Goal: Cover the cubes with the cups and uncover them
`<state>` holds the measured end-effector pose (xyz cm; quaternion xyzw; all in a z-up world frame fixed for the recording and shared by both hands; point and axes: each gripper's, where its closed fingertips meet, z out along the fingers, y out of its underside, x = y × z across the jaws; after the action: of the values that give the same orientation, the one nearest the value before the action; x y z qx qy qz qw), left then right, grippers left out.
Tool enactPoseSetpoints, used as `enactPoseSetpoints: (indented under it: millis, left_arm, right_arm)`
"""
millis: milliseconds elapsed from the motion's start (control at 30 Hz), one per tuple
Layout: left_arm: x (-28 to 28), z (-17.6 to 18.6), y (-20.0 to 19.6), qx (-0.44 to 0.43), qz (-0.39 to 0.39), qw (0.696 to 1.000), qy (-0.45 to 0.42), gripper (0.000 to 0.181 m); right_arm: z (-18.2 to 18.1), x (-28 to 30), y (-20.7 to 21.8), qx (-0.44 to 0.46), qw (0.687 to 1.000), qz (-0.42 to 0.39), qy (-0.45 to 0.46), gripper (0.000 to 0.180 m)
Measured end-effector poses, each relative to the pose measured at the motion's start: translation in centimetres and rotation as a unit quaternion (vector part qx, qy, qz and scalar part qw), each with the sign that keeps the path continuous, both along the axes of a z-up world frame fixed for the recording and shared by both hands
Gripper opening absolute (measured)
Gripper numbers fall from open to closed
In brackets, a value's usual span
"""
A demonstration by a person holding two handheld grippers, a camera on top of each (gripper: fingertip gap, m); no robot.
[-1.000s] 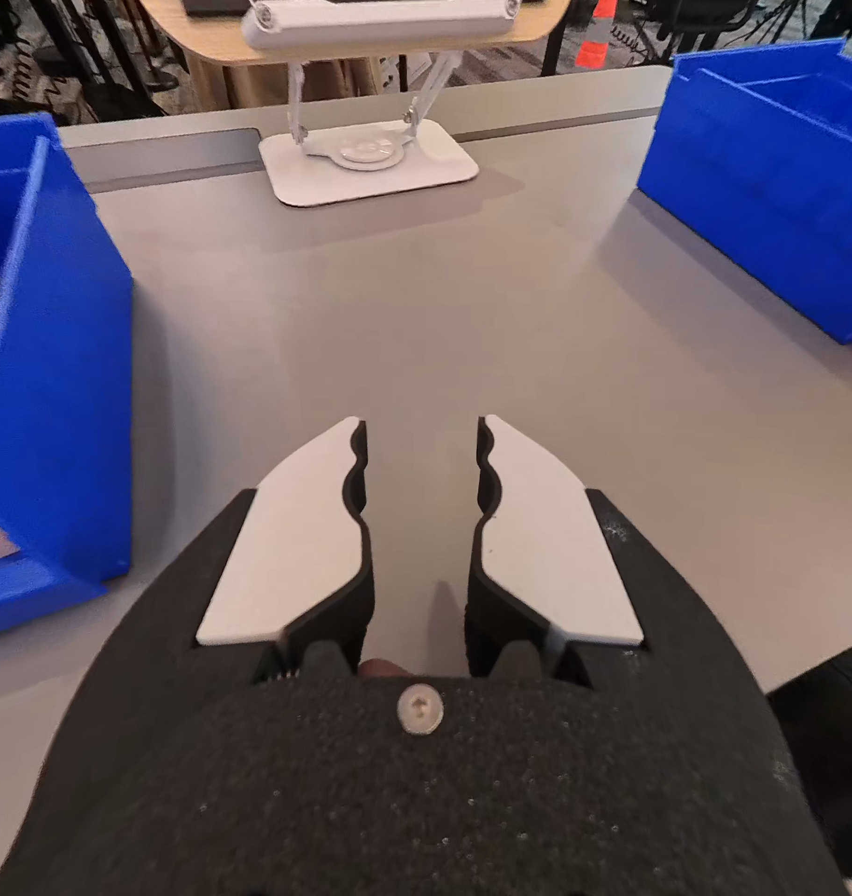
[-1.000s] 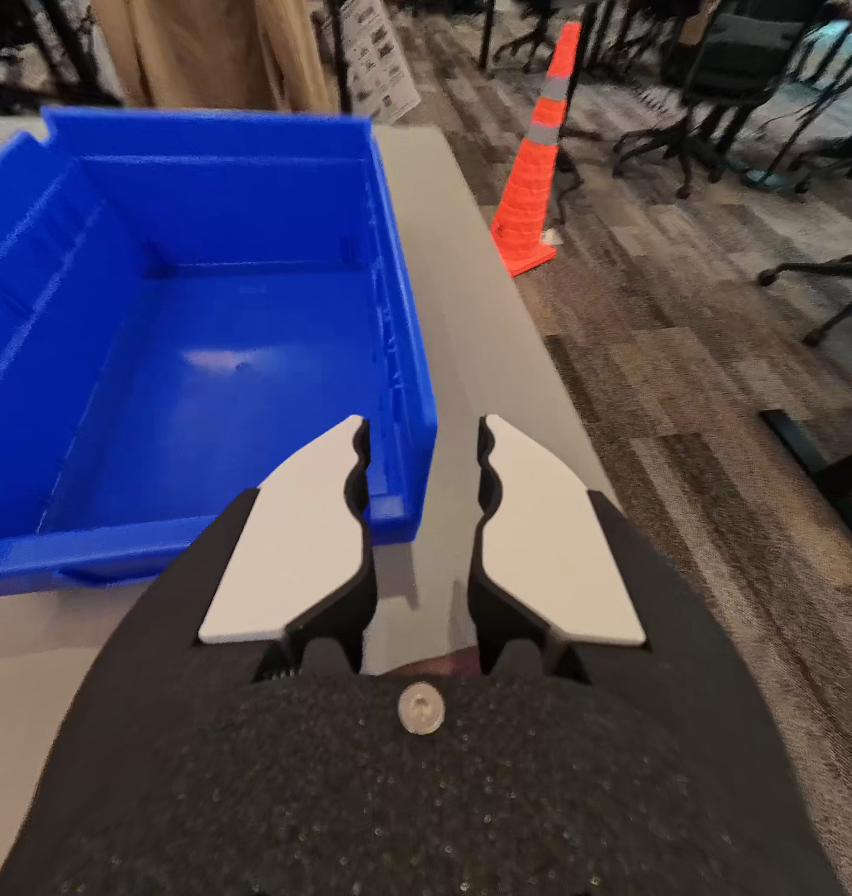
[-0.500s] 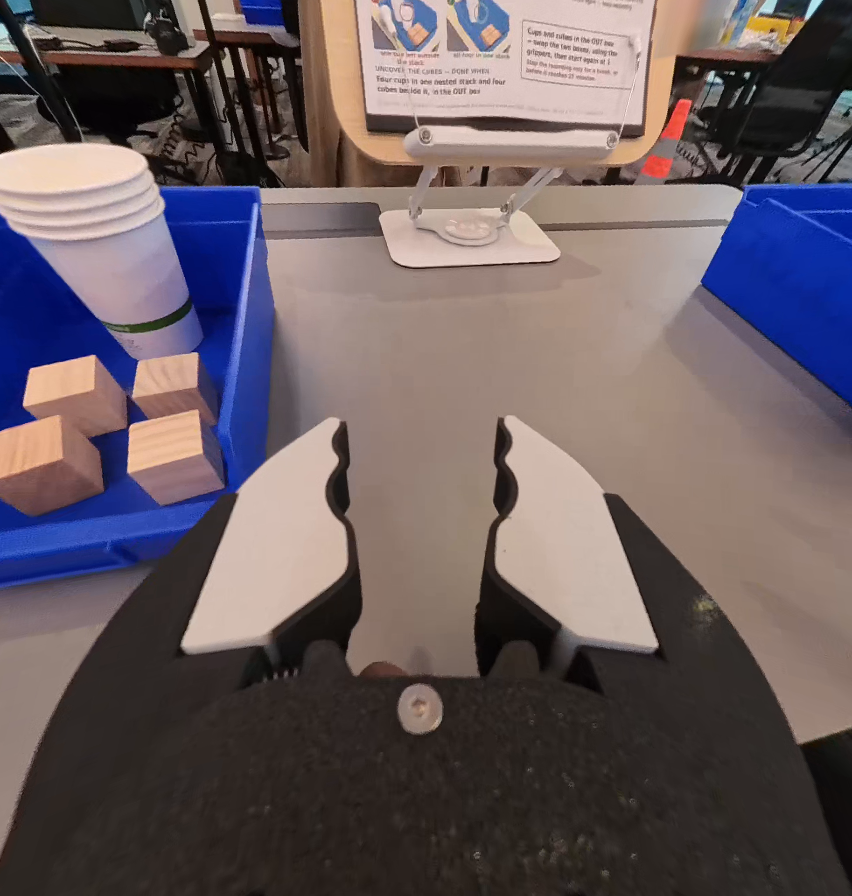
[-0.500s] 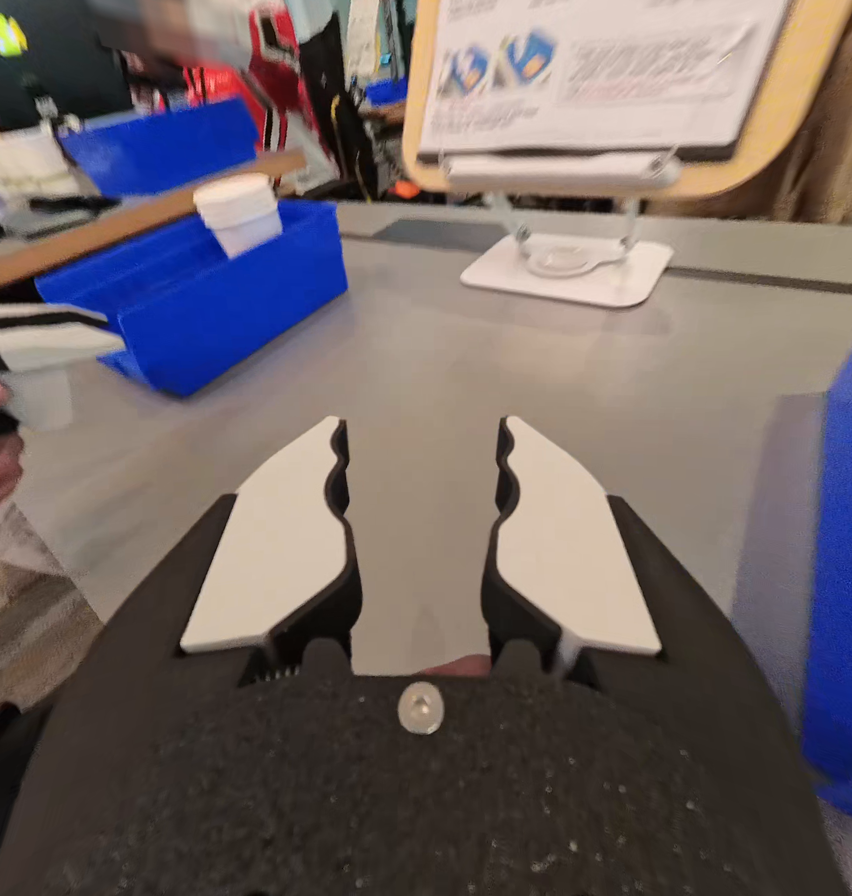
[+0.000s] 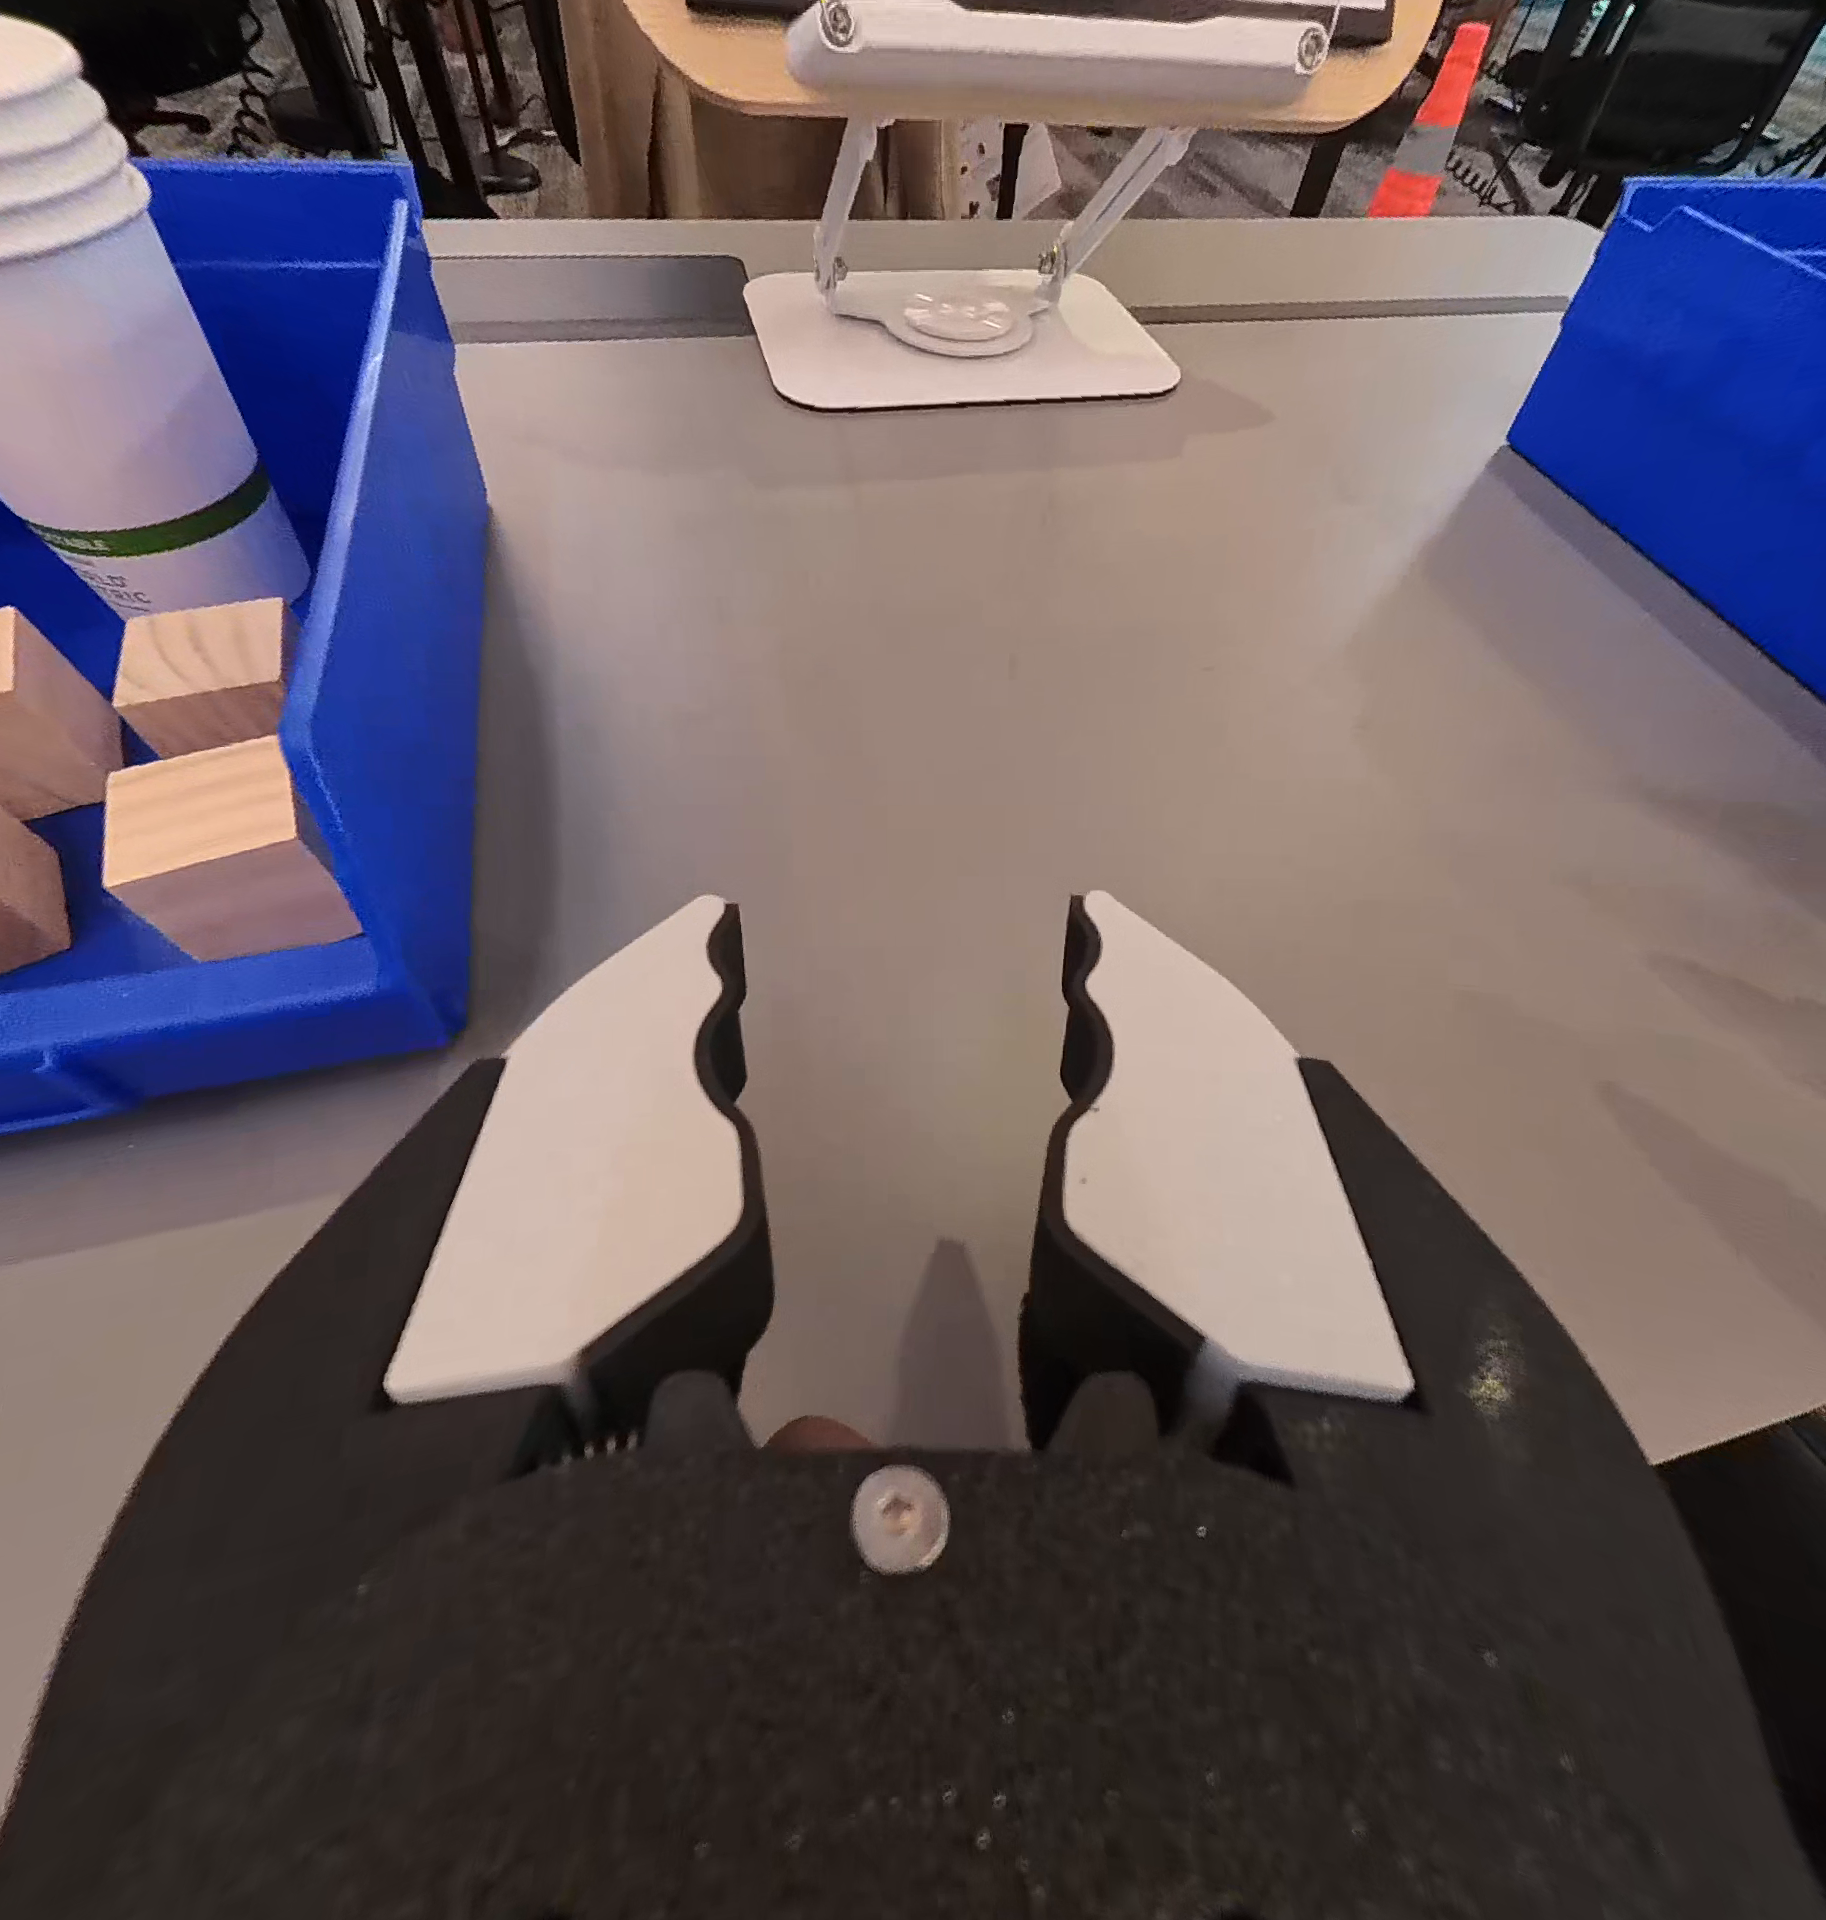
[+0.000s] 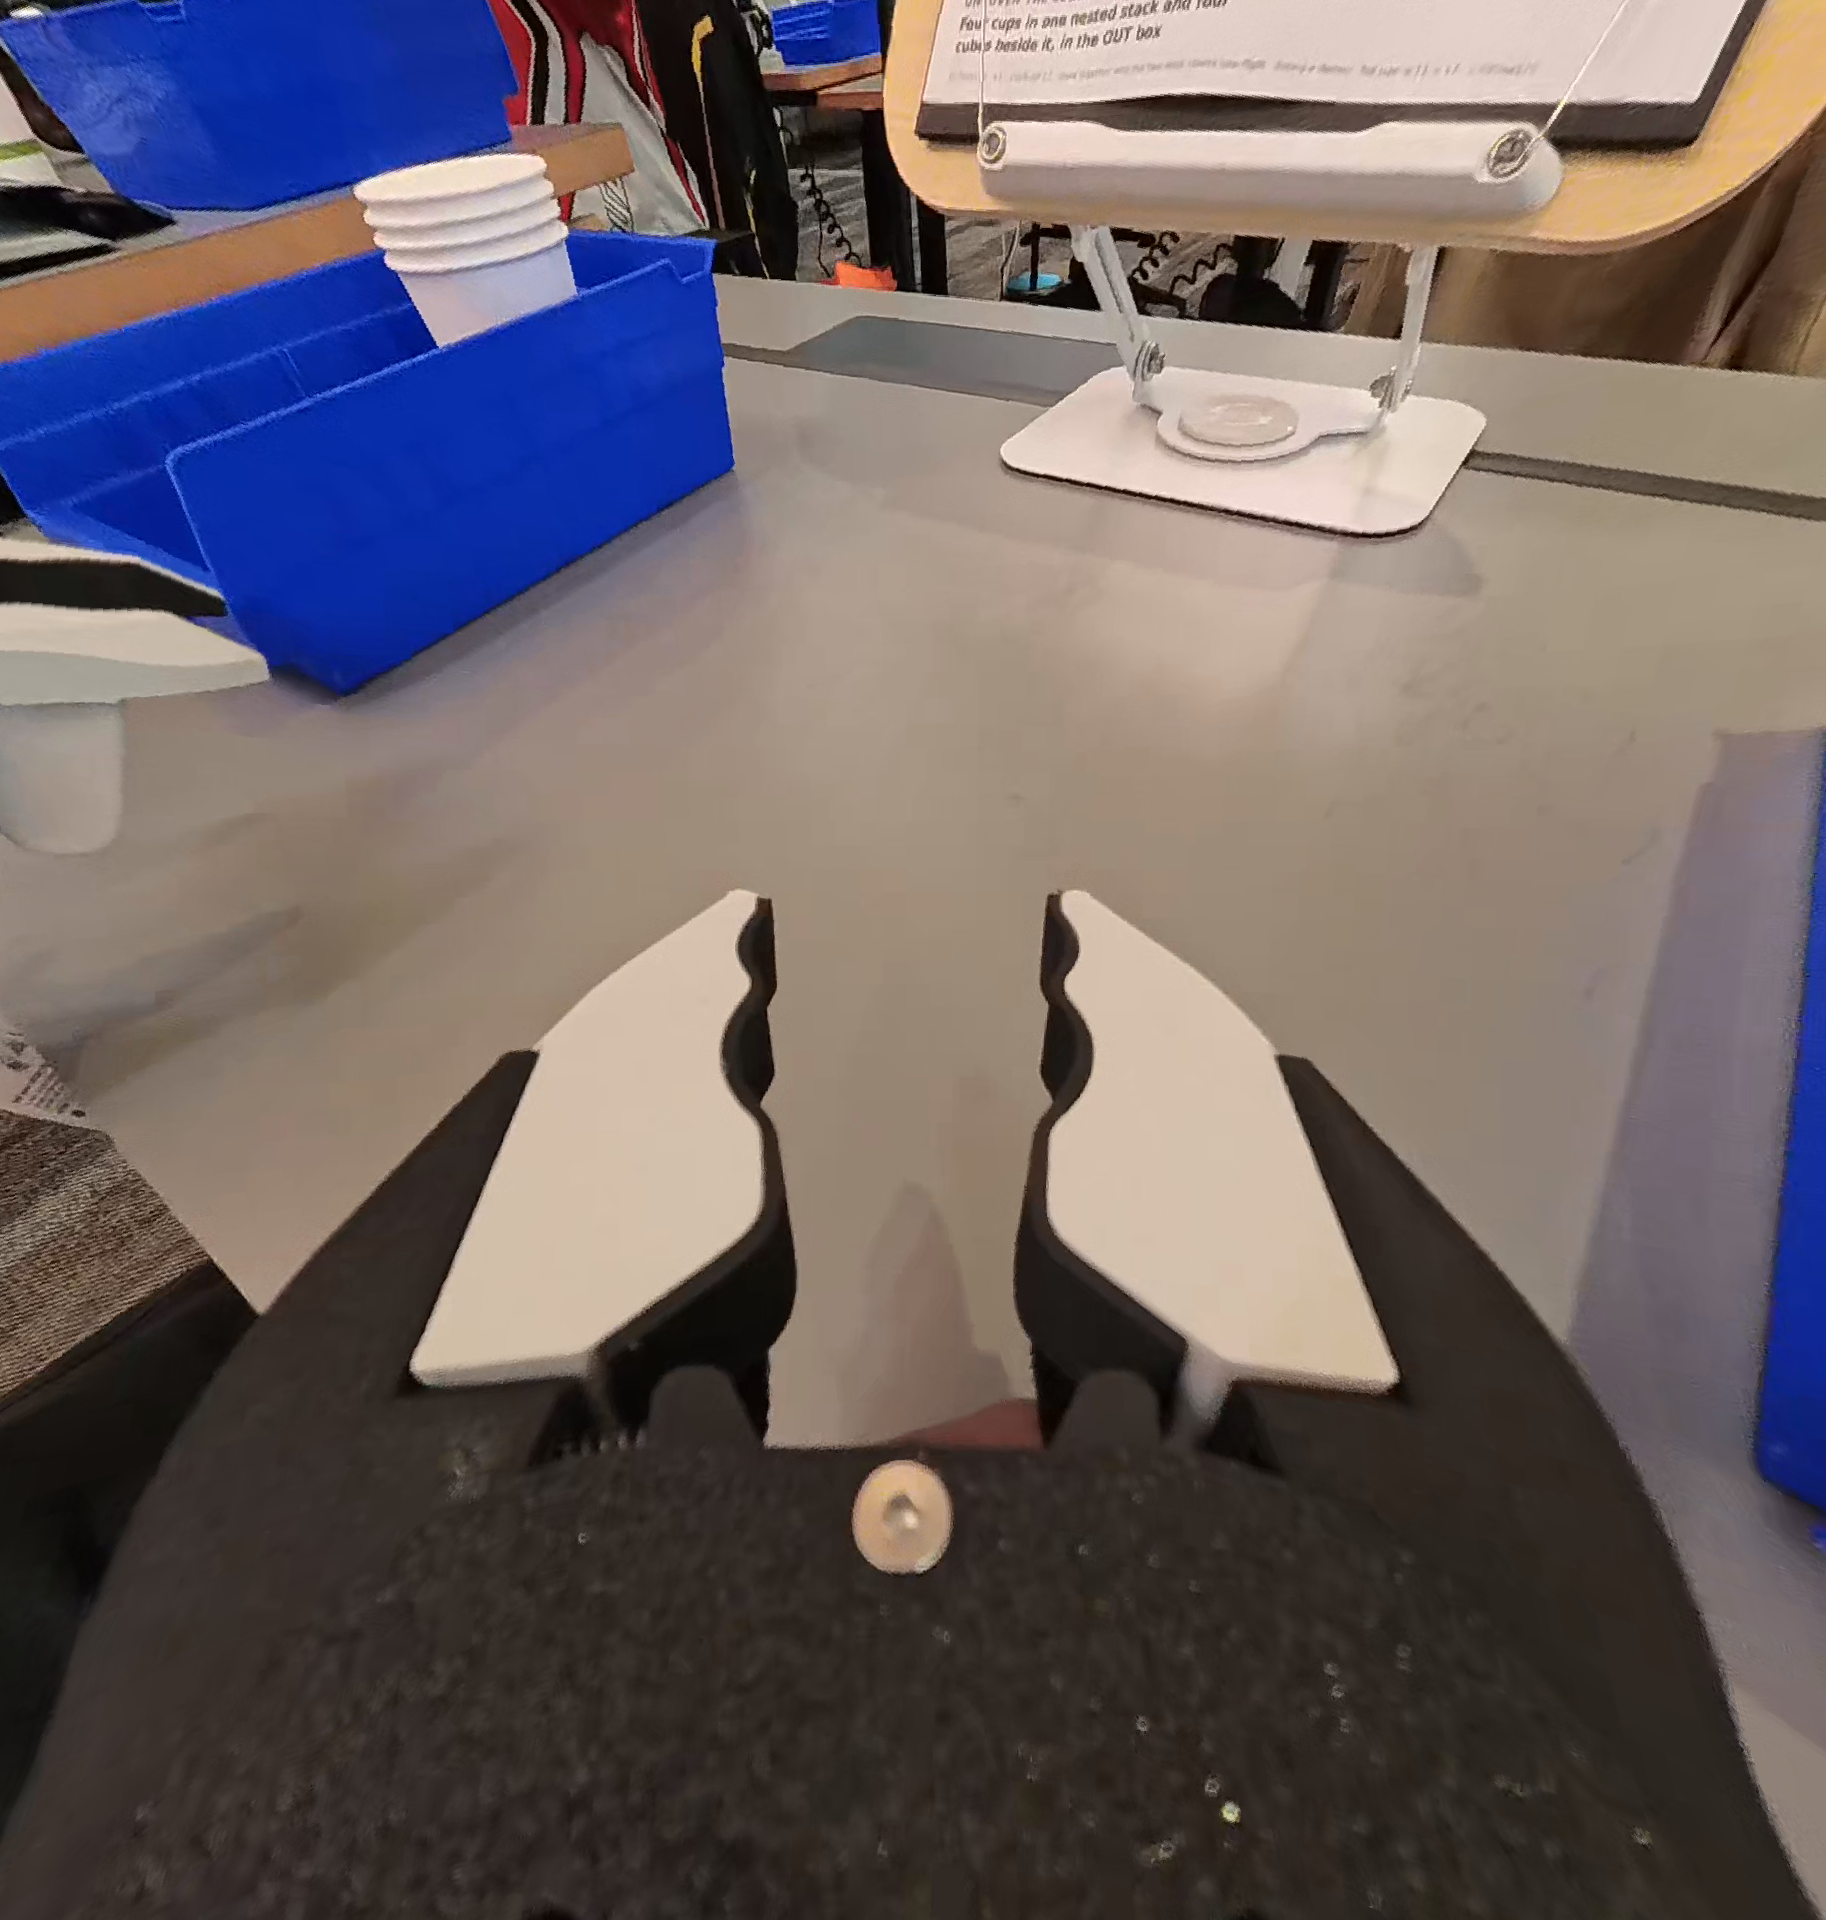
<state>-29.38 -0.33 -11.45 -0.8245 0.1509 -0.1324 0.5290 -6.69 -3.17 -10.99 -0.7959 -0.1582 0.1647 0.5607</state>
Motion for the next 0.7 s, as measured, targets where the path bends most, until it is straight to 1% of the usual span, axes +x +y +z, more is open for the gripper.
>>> enactPoseSetpoints:
  millis: [33,100,133,200,233,267,300,333,367,400,433,500,600,700]
  left_arm:
    - [-0.1,0.1,0.0,-0.004,-0.002,1.000,0.001,0.059]
    - [-0.4,0.5,-0.3,-0.038,-0.029,0.999,0.018,0.070]
    - [-1.4,1.4,-0.4,-0.048,-0.033,0.998,0.029,0.071]
    - [-5.7,5.0,0.3,-0.035,0.003,0.999,0.015,0.061]
    - [-8.2,6.5,0.9,-0.044,0.024,0.999,0.003,0.058]
    - [-10.8,7.2,1.8,-0.065,0.050,0.997,0.003,0.059]
    - [-13.3,7.7,3.0,-0.082,0.075,0.994,0.015,0.061]
    - [-15.5,7.7,4.4,-0.095,0.098,0.990,0.034,0.060]
    - [-17.5,6.9,6.0,-0.124,0.120,0.984,0.052,0.059]
    - [-19.0,5.5,7.3,-0.168,0.133,0.974,0.067,0.064]
    - [-19.6,4.1,8.5,-0.207,0.130,0.967,0.070,0.067]
    - [-19.6,1.6,10.4,-0.263,0.116,0.956,0.061,0.065]
    - [-20.3,-1.6,12.2,-0.315,0.127,0.936,0.096,0.065]
    - [-21.3,-3.4,13.0,-0.345,0.147,0.920,0.117,0.062]
  right_arm:
    - [0.0,0.0,0.0,0.000,1.000,0.000,-0.004,0.049]
    - [0.0,0.0,-0.1,-0.005,1.000,0.000,-0.008,0.049]
    - [0.1,0.0,-0.2,-0.007,1.000,0.000,-0.006,0.049]
    - [0.4,0.0,-0.6,-0.005,1.000,0.003,0.000,0.049]
    - [0.5,-0.1,-0.8,-0.005,1.000,0.005,0.000,0.048]
    - [0.4,-0.1,-0.8,-0.007,1.000,0.007,-0.002,0.048]
    - [0.3,-0.2,-0.8,-0.009,1.000,0.010,-0.002,0.048]
    - [0.2,-0.4,-0.8,-0.011,1.000,0.013,0.000,0.048]
    - [0.2,-0.5,-0.7,-0.015,1.000,0.018,0.003,0.048]
    - [0.1,-0.7,-0.7,-0.020,1.000,0.022,0.005,0.048]
    - [0.0,-0.9,-0.6,-0.023,0.999,0.026,0.006,0.048]
    - [0.1,-1.0,-0.5,-0.022,0.999,0.031,0.002,0.048]
    - [0.6,-1.0,-0.3,-0.017,0.999,0.034,-0.004,0.048]
    - [0.8,-0.6,-0.2,-0.015,0.999,0.030,-0.009,0.048]
